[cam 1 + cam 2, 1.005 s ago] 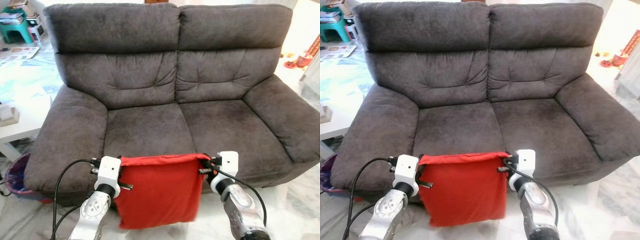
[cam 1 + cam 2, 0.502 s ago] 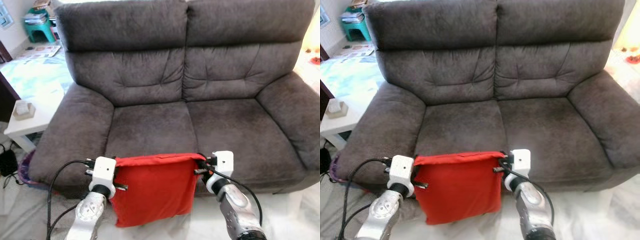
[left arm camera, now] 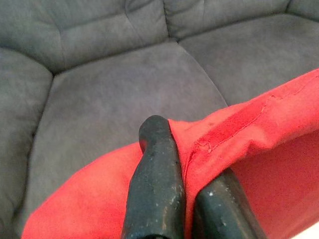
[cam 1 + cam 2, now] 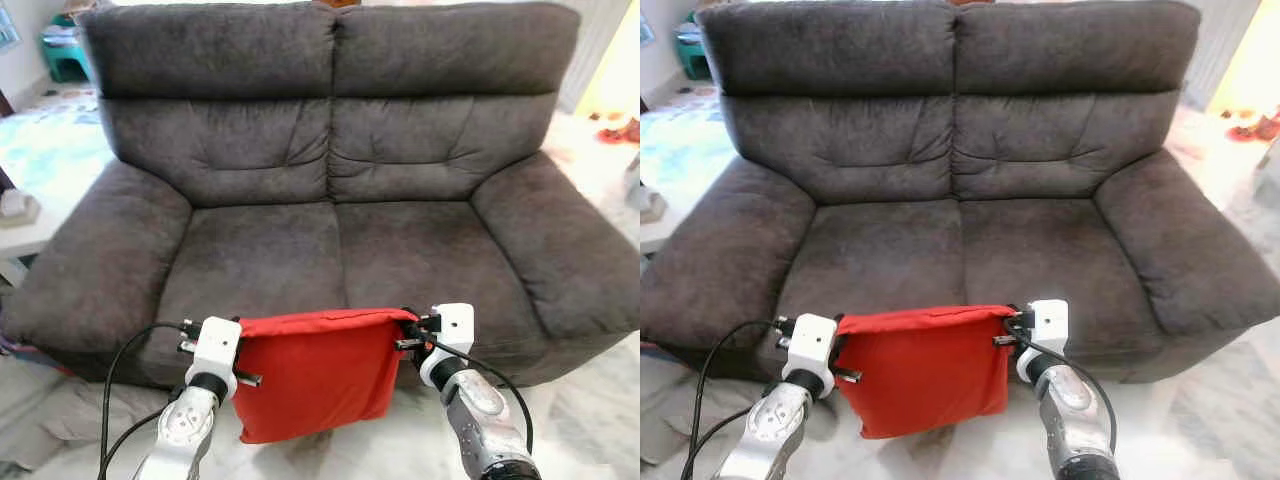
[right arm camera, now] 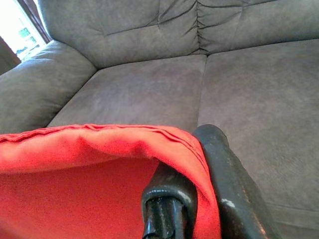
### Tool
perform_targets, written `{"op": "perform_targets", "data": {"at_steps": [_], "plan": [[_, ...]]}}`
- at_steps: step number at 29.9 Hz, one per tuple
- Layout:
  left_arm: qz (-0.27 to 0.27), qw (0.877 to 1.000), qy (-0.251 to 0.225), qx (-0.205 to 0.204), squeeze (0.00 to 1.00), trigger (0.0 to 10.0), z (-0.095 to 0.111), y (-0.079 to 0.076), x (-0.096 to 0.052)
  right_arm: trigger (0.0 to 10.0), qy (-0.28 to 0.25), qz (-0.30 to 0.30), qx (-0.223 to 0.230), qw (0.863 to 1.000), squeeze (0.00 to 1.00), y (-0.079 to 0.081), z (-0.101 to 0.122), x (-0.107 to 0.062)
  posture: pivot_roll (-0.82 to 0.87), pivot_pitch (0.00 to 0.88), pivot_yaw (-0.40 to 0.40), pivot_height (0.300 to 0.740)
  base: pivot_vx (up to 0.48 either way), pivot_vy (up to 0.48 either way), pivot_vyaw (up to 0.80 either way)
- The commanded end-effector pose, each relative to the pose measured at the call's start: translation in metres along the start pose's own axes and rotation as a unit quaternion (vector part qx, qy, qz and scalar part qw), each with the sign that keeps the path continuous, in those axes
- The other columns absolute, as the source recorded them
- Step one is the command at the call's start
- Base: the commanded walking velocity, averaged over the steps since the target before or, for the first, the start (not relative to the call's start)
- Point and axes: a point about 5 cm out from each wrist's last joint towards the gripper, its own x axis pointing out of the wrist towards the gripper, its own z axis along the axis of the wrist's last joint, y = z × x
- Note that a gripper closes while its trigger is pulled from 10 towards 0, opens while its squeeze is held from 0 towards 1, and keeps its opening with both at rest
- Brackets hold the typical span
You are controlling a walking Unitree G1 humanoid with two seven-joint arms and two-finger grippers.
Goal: Move the pillow to the sofa from floor
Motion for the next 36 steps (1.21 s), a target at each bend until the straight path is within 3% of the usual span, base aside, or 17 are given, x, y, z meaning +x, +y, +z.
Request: {"op": "perform_targets", "data": {"at_steps": [1, 18, 21, 36], "plan": [[0.041, 0.999, -0.027, 0.004, 0.0, 10.0, 0.0111, 0.0229, 0.0013, 10.0, -0.037, -0.024, -0.002, 0.999, 0.0, -0.0103, 0.015, -0.0006, 0.15, 0.071, 0.041, 0.74, 0.0, -0.401, 0.0], [0.037, 0.999, -0.023, 0.005, 0.0, 10.0, 0.0089, 0.022, 0.0018, 10.0, -0.039, -0.038, -0.002, 0.999, 0.0, -0.0159, 0.0182, 0.0001, 0.15, 0.041, 0.035, 0.74, 0.0, -0.395, -0.04], [0.044, 0.999, -0.023, -0.004, 0.0, 10.0, 0.0092, 0.0231, 0.0023, 10.0, -0.04, -0.039, -0.002, 0.998, 0.0, -0.0159, 0.0191, 0.0005, 0.15, 0.046, 0.035, 0.74, 0.0, 0.0, -0.8], [0.061, 0.998, -0.025, -0.015, 0.0, 10.0, 0.0083, 0.0274, -0.0013, 10.0, -0.04, -0.03, -0.005, 0.999, 0.0, -0.0128, 0.0175, 0.0002, 0.15, 0.066, 0.031, 0.74, 0.0, 0.0, 0.0]]}}
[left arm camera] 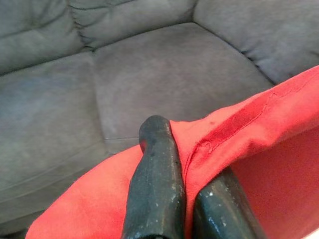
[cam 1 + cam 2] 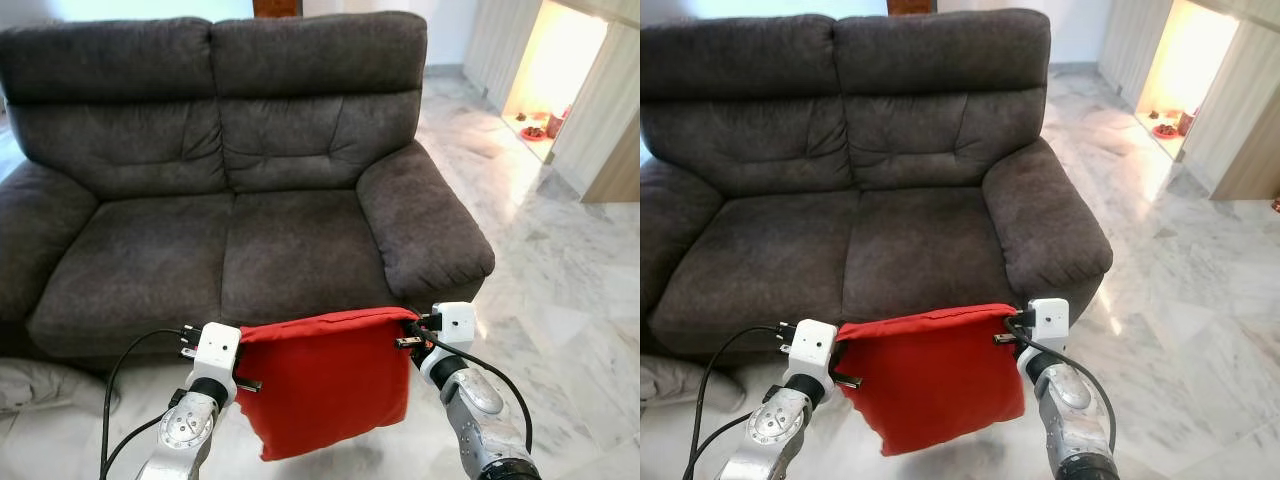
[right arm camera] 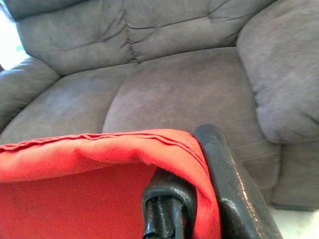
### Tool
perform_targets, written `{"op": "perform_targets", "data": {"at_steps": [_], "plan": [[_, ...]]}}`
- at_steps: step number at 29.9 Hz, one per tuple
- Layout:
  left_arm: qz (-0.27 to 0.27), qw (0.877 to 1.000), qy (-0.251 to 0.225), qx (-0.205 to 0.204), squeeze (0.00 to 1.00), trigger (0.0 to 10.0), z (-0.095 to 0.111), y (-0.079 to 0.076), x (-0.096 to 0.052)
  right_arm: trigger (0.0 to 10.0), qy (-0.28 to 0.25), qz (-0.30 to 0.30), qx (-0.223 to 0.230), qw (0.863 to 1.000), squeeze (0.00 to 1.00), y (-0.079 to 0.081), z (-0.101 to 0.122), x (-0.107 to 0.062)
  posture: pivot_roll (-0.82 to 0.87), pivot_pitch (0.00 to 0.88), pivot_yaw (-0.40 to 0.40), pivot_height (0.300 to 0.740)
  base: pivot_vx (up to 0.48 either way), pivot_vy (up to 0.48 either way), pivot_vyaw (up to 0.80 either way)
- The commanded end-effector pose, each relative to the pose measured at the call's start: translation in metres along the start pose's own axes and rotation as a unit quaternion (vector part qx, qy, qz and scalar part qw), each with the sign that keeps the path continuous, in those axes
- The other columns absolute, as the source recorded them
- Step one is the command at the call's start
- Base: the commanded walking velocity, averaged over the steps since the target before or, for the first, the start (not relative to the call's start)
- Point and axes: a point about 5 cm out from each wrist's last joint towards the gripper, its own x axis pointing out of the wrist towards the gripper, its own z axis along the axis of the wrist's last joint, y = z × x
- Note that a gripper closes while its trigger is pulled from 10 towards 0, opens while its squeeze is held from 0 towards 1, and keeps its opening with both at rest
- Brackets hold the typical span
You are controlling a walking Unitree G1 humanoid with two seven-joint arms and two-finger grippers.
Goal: Move the pillow to the sofa from floor
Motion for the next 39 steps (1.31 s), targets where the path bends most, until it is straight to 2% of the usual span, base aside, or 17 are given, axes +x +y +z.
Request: {"op": "perform_targets", "data": {"at_steps": [1, 20, 23, 28, 31, 36, 39], "plan": [[0.059, 0.998, -0.033, -0.005, 0.0, 10.0, 0.012, 0.026, 0.0, 10.0, -0.034, -0.029, -0.002, 0.999, 0.0, -0.013, 0.016, -0.001, 0.15, 0.069, 0.029, 0.74, 0.247, 0.0, 0.0], [0.077, 0.996, -0.044, -0.002, 0.0, 10.0, 0.019, 0.035, 0.001, 10.0, -0.039, -0.021, -0.005, 0.999, 0.0, -0.011, 0.019, 0.001, 0.15, 0.072, 0.023, 0.74, 0.349, 0.0, 0.0], [0.082, 0.995, -0.053, 0.001, 0.0, 10.0, 0.024, 0.039, 0.002, 10.0, -0.054, -0.024, 0.001, 0.998, 0.0, -0.011, 0.024, 0.002, 0.15, 0.071, 0.022, 0.74, 0.412, 0.0, 0.0], [0.09, 0.994, -0.067, 0.004, 0.0, 10.0, 0.033, 0.044, 0.004, 10.0, -0.084, -0.021, -0.014, 0.996, 0.0, -0.008, 0.037, 0.004, 0.15, 0.07, 0.022, 0.74, 0.414, 0.0, 0.0], [0.107, 0.99, -0.09, 0.007, 0.0, 10.0, 0.047, 0.054, 0.006, 10.0, -0.12, -0.017, -0.022, 0.992, 0.0, -0.003, 0.056, 0.008, 0.15, 0.07, 0.022, 0.74, 0.414, 0.0, 0.0], [0.143, 0.979, -0.144, 0.014, 0.0, 10.0, 0.085, 0.078, 0.012, 10.0, -0.18, 0.004, -0.029, 0.983, 0.0, 0.008, 0.09, 0.013, 0.15, 0.068, 0.019, 0.74, 0.413, 0.0, 0.0], [0.144, 0.976, -0.16, 0.022, 0.0, 10.0, 0.098, 0.083, 0.014, 10.0, -0.199, 0.007, -0.029, 0.979, 0.0, 0.012, 0.102, 0.014, 0.15, 0.066, 0.021, 0.74, 0.411, 0.0, 0.0]]}}
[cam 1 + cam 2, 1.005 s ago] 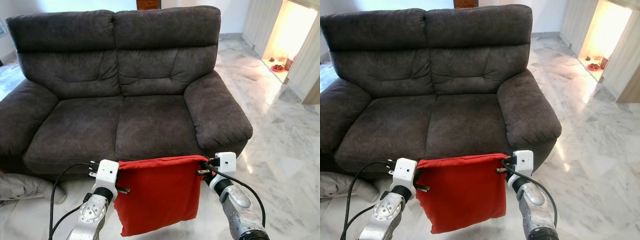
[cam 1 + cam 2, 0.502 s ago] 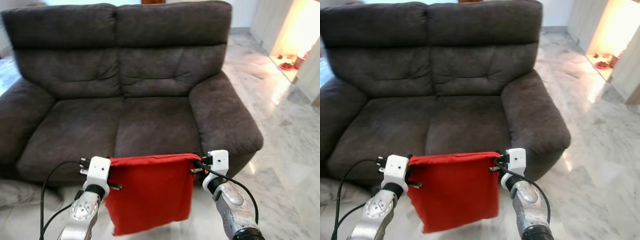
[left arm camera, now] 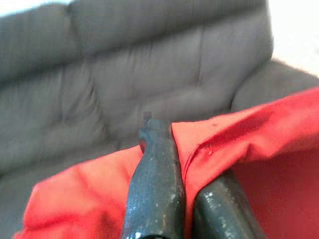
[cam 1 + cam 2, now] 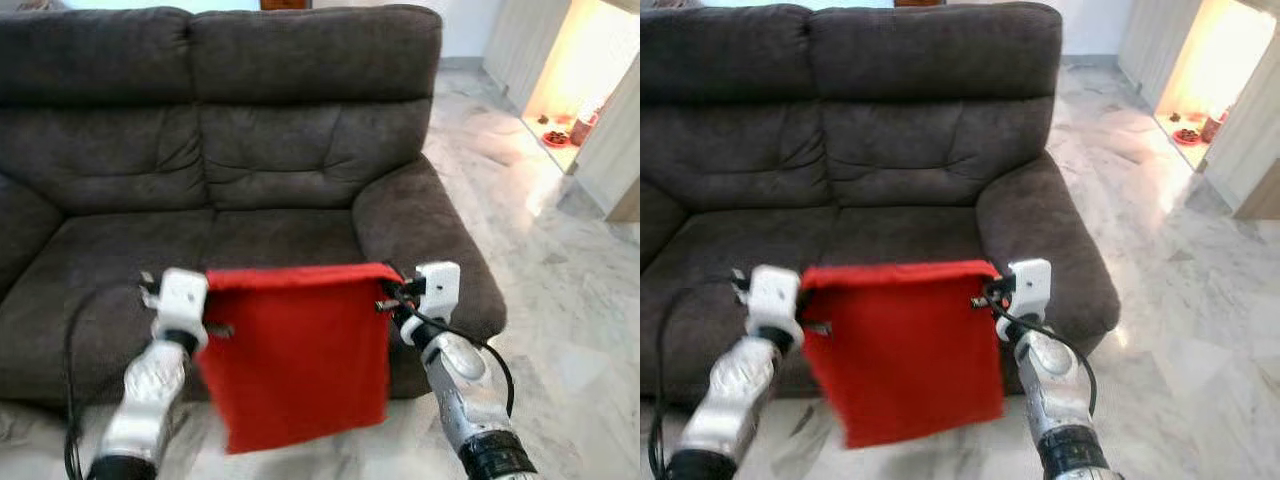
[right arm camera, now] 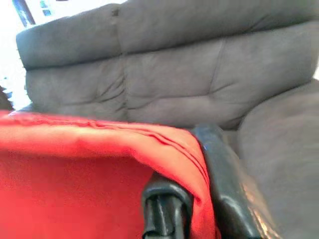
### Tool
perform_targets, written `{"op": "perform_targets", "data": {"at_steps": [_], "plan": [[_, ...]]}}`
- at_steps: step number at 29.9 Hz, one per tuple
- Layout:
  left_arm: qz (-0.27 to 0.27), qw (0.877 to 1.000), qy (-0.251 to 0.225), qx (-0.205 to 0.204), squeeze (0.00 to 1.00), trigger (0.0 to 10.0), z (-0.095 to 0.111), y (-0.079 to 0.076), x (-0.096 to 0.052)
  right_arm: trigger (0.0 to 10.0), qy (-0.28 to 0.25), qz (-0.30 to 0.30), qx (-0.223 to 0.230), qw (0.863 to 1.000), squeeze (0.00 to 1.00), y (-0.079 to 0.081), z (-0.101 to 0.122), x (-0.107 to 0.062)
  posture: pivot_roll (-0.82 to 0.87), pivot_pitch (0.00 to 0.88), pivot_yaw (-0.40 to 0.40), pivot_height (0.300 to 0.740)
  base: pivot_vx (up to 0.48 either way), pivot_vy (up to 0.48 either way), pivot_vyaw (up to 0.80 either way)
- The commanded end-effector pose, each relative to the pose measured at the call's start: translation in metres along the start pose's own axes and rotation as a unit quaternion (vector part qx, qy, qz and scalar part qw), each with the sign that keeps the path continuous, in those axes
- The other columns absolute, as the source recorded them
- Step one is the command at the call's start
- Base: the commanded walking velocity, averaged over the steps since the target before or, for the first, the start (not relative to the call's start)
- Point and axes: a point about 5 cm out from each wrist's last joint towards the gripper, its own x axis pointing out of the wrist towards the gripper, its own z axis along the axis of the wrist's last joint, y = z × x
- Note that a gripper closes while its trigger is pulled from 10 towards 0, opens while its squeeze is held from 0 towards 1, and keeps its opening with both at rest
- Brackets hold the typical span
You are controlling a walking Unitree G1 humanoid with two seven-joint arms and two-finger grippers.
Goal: Move the pillow to the sofa from floor
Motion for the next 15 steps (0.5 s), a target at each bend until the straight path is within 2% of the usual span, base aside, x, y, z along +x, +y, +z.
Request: {"op": "perform_targets", "data": {"at_steps": [1, 3, 5, 7, 8, 12, 14, 15], "plan": [[0.086, 0.996, -0.024, 0.009, 0.0, 10.0, 0.015, 0.043, -0.001, 10.0, -0.098, -0.042, -0.001, 0.994, 0.0, -0.016, 0.045, 0.004, 0.15, 0.066, 0.021, 0.74, 0.412, 0.0, 0.0], [0.092, 0.995, -0.039, 0.013, 0.0, 10.0, 0.025, 0.049, 0.003, 10.0, -0.119, -0.031, -0.009, 0.992, 0.0, -0.012, 0.057, 0.008, 0.15, 0.065, 0.023, 0.74, 0.412, 0.0, 0.0], [0.106, 0.992, -0.067, 0.02, 0.0, 10.0, 0.045, 0.061, 0.011, 10.0, -0.152, -0.014, -0.018, 0.988, 0.0, -0.004, 0.079, 0.013, 0.15, 0.065, 0.023, 0.74, 0.412, 0.0, 0.0], [0.112, 0.991, -0.076, 0.02, 0.0, 10.0, 0.052, 0.065, 0.013, 10.0, -0.16, -0.01, -0.02, 0.987, 0.0, -0.003, 0.084, 0.013, 0.15, 0.062, 0.021, 0.74, 0.412, 0.0, 0.0], [0.121, 0.988, -0.091, 0.026, 0.0, 10.0, 0.063, 0.071, 0.015, 10.0, -0.17, -0.003, -0.026, 0.985, 0.0, 0.0, 0.091, 0.015, 0.15, 0.059, 0.02, 0.74, 0.412, 0.0, 0.0], [0.13, 0.984, -0.113, 0.036, 0.0, 10.0, 0.083, 0.079, 0.02, 10.0, -0.188, 0.019, -0.03, 0.982, 0.0, 0.008, 0.104, 0.018, 0.16, 0.058, 0.015, 0.74, 0.412, 0.0, 0.8], [0.129, 0.984, -0.116, 0.037, 0.0, 10.0, 0.086, 0.079, 0.02, 10.0, -0.186, 0.022, -0.029, 0.982, 0.0, 0.009, 0.104, 0.019, 0.16, 0.057, 0.015, 0.74, 0.412, 0.0, 0.8], [0.128, 0.984, -0.114, 0.04, 0.0, 10.0, 0.088, 0.079, 0.021, 10.0, -0.185, 0.023, -0.024, 0.982, 0.0, 0.01, 0.104, 0.019, 0.16, 0.057, 0.015, 0.74, 0.412, 0.0, 0.0]]}}
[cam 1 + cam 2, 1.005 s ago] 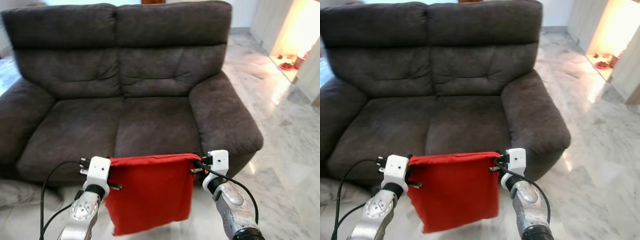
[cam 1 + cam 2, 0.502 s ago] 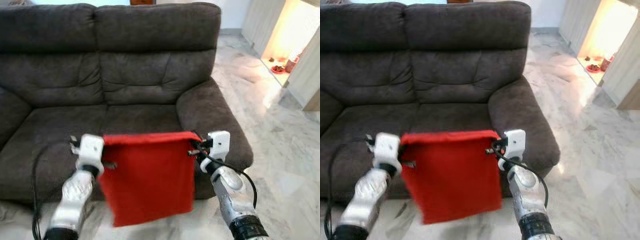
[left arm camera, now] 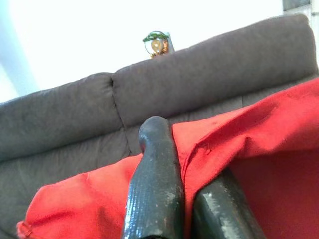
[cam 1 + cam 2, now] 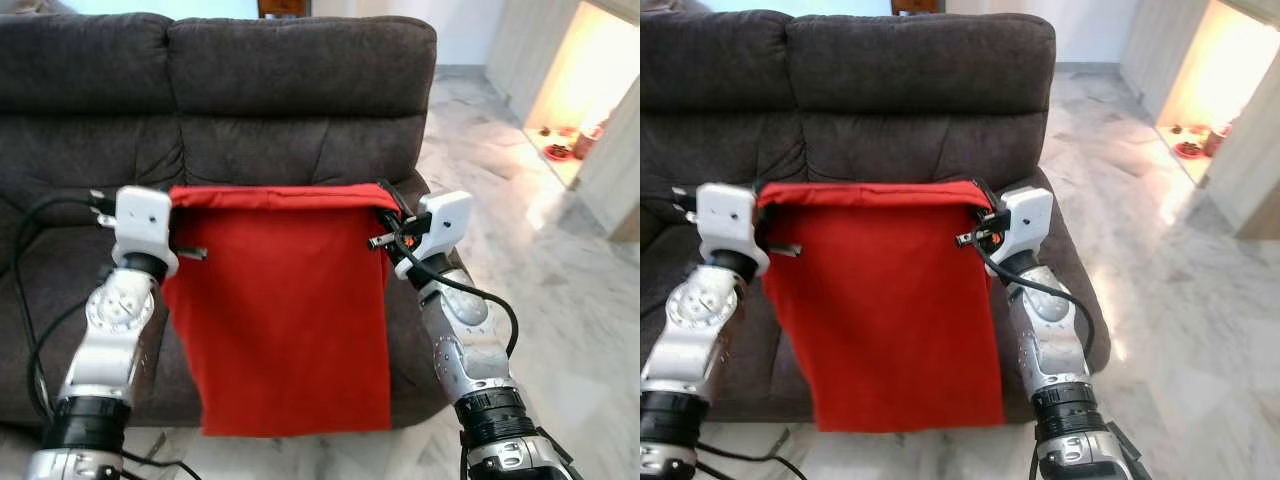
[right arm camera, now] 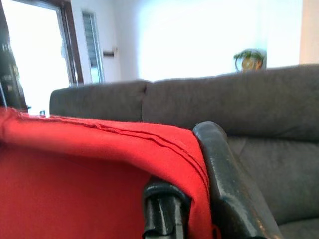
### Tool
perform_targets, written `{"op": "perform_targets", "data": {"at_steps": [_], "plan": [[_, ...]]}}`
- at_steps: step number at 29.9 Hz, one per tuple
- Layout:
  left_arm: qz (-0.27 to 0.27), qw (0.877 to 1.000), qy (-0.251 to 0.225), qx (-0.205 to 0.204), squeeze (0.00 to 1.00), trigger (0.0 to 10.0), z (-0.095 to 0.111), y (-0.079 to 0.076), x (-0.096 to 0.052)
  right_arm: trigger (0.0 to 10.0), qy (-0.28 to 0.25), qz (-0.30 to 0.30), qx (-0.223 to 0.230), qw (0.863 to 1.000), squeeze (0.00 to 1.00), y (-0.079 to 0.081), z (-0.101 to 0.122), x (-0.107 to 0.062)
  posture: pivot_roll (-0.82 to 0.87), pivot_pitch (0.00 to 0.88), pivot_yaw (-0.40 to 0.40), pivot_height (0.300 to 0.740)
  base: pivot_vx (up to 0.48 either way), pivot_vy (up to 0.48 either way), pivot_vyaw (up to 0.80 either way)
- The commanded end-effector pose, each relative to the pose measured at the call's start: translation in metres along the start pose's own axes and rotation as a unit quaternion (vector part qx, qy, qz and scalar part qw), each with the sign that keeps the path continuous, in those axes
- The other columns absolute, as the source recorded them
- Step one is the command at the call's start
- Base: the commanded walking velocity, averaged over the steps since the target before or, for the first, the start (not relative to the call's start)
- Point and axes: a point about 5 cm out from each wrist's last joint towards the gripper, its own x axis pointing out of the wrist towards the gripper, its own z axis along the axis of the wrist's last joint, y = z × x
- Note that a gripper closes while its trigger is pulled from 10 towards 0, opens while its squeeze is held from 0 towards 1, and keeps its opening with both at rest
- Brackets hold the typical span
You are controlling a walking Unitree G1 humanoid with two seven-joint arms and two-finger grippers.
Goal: Move the pillow to the sofa from floor
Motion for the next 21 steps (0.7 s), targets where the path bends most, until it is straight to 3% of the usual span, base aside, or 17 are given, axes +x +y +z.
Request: {"op": "perform_targets", "data": {"at_steps": [1, 11, 21], "plan": [[0.091, 0.995, -0.029, 0.012, 0.0, 10.0, 0.018, 0.042, 0.001, 10.0, -0.053, -0.045, 0.012, 0.997, 0.0, -0.018, 0.024, -0.001, 0.16, 0.057, 0.015, 0.74, 0.412, 0.0, 0.0], [0.089, 0.996, -0.023, 0.005, 0.0, 10.0, 0.021, 0.037, 0.004, 10.0, -0.048, -0.068, 0.02, 0.996, 0.0, -0.024, 0.026, 0.0, 0.16, 0.062, 0.01, 0.74, 0.413, 0.0, 0.0], [0.062, 0.998, -0.022, 0.014, 0.0, 10.0, 0.028, 0.032, 0.019, 10.0, -0.092, -0.098, 0.006, 0.991, 0.0, -0.041, 0.055, 0.016, 0.16, 0.059, 0.015, 0.74, 0.413, 0.0, 0.0]]}}
